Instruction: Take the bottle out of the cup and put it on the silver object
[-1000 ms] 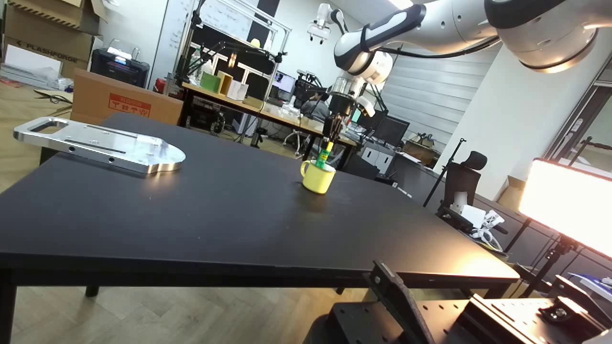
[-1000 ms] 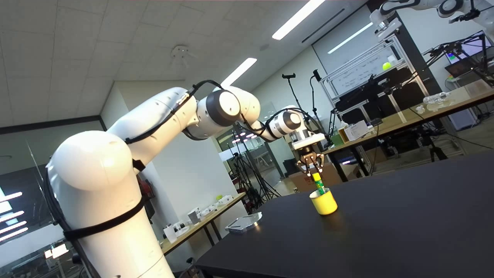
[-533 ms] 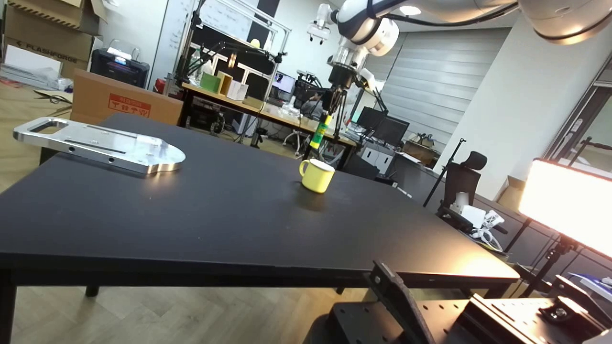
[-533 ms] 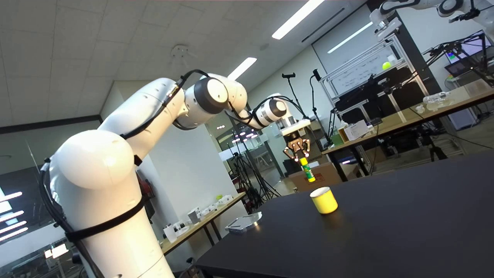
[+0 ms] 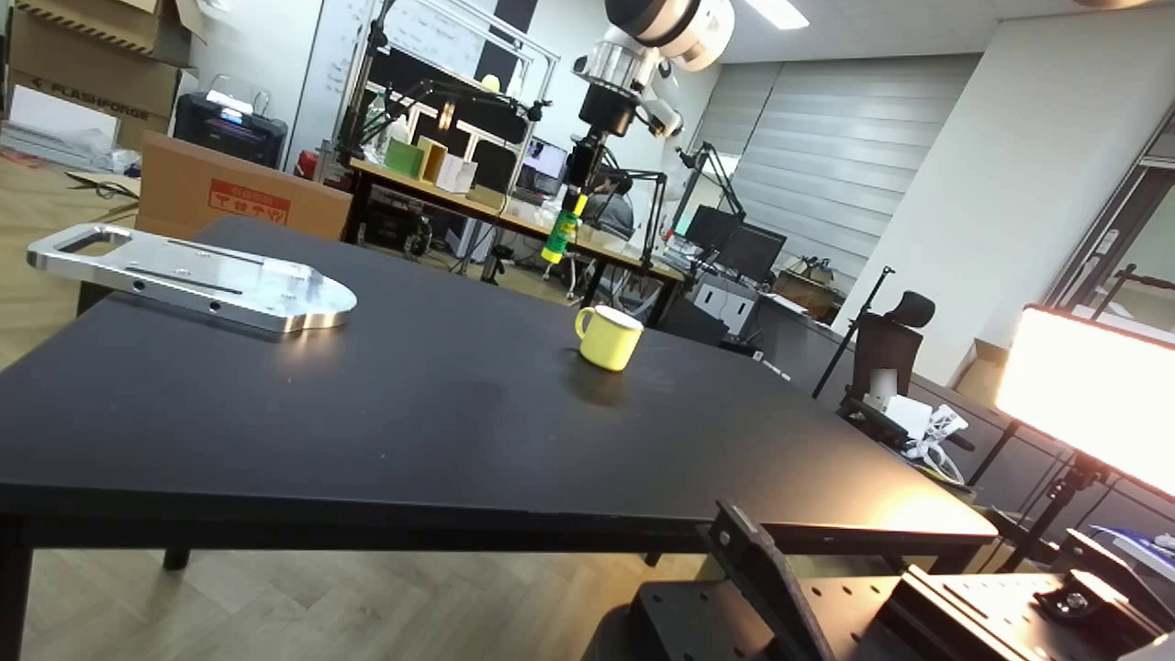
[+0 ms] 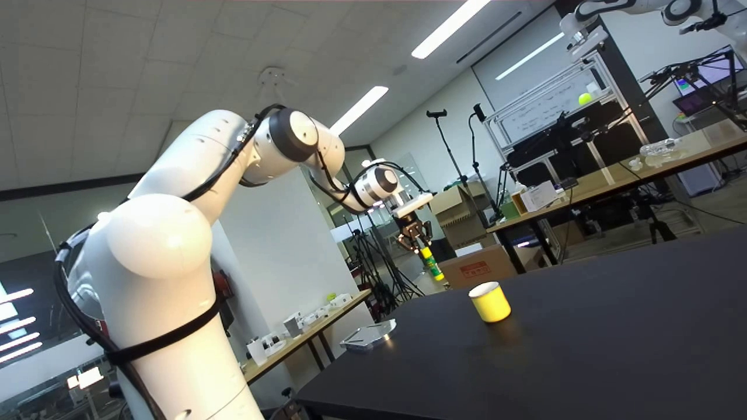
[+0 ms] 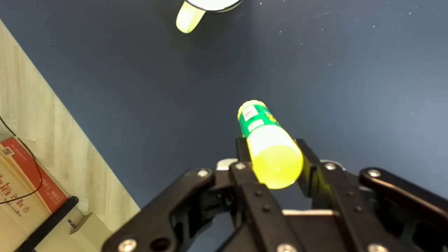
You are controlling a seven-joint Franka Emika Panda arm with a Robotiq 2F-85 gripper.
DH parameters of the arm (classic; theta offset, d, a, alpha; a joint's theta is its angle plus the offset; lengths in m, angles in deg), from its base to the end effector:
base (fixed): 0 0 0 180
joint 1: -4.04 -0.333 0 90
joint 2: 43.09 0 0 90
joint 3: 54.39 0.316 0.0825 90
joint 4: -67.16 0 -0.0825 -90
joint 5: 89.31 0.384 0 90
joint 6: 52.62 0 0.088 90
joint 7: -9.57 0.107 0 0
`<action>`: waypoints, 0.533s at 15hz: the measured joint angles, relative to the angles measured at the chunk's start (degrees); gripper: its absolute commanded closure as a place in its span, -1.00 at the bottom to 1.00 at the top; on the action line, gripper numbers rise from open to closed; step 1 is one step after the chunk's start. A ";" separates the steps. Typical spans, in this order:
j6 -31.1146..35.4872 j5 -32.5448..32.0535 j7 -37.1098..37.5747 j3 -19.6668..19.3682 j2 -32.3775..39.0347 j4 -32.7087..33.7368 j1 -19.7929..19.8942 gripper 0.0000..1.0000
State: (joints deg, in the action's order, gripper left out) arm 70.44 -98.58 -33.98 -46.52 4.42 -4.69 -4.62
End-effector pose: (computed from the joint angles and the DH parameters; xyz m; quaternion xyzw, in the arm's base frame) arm 0.7368 0.1831 0.2718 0.8559 0.5155 0.0306 0.0275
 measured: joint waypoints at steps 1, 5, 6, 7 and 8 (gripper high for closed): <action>0.14 -0.12 0.00 0.00 -0.46 -0.86 -0.35 0.31; 0.18 -0.44 -0.28 -0.03 -1.27 -1.91 0.13 0.31; 0.19 -0.49 -0.33 -0.03 -1.28 -1.93 0.21 0.31; 0.21 -0.54 -0.35 -0.03 -1.28 -1.95 0.22 0.31; 0.22 -0.57 -0.35 -0.03 -1.28 -1.97 0.21 0.81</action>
State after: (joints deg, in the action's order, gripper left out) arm 70.66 -99.15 -34.33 -46.55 3.14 -6.66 -4.41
